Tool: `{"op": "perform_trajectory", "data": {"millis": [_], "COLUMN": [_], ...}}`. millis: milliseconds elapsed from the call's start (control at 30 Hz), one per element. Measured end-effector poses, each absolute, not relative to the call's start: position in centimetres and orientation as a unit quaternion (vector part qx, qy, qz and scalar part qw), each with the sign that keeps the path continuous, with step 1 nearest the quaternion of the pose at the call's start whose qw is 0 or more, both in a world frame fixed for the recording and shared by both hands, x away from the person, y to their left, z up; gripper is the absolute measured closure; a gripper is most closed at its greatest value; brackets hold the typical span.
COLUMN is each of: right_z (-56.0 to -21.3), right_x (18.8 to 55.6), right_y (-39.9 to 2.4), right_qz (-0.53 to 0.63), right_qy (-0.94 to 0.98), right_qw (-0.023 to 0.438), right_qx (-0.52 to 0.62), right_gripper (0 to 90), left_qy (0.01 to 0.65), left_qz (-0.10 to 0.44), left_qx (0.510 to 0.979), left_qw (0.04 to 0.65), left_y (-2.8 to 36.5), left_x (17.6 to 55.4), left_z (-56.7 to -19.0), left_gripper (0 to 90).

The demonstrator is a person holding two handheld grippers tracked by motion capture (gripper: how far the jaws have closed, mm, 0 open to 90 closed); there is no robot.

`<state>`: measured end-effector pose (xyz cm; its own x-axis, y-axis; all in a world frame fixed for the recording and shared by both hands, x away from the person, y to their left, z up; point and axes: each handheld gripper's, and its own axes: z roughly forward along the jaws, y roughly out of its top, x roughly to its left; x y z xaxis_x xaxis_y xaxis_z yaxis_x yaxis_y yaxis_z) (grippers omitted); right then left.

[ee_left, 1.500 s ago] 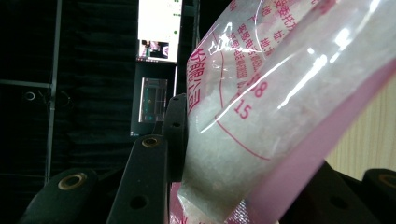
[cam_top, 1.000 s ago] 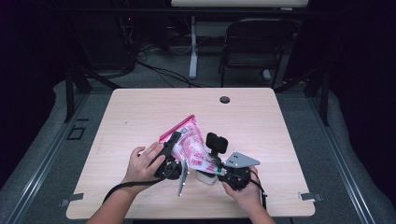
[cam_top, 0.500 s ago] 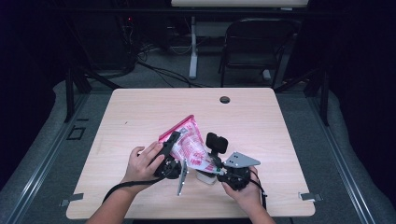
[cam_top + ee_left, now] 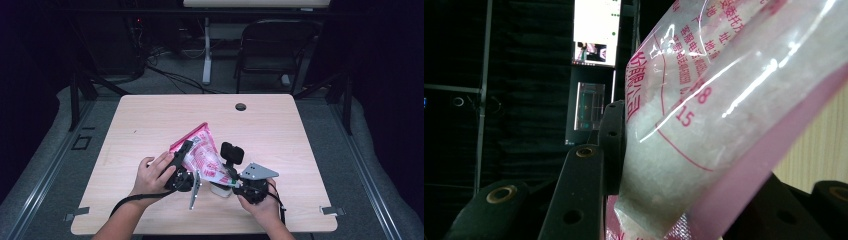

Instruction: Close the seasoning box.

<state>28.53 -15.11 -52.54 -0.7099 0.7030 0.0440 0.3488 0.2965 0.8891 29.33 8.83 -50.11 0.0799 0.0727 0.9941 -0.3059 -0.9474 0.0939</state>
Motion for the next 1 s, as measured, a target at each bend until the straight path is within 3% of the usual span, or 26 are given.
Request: {"op": "perform_trajectory", "data": {"millis": [600, 1000], "right_z": [-52.56, -52.55], "right_x": [28.54, 28.47], "right_y": [-15.13, -15.01], "right_qz": [0.490, 0.487], "right_qy": [0.783, 0.787], "right_qw": [0.183, 0.181], "right_qx": [0.337, 0.332], "right_gripper": [77.6, 83.5], "left_qy": [-0.080, -0.083], "left_qz": [0.674, 0.677], "left_qx": [0.721, 0.718], "left_qw": [0.141, 0.141], "left_y": [8.82, 8.75], "left_x": [29.16, 29.01], "left_z": [-50.00, -49.88], "left_gripper": [67.6, 67.6]}}
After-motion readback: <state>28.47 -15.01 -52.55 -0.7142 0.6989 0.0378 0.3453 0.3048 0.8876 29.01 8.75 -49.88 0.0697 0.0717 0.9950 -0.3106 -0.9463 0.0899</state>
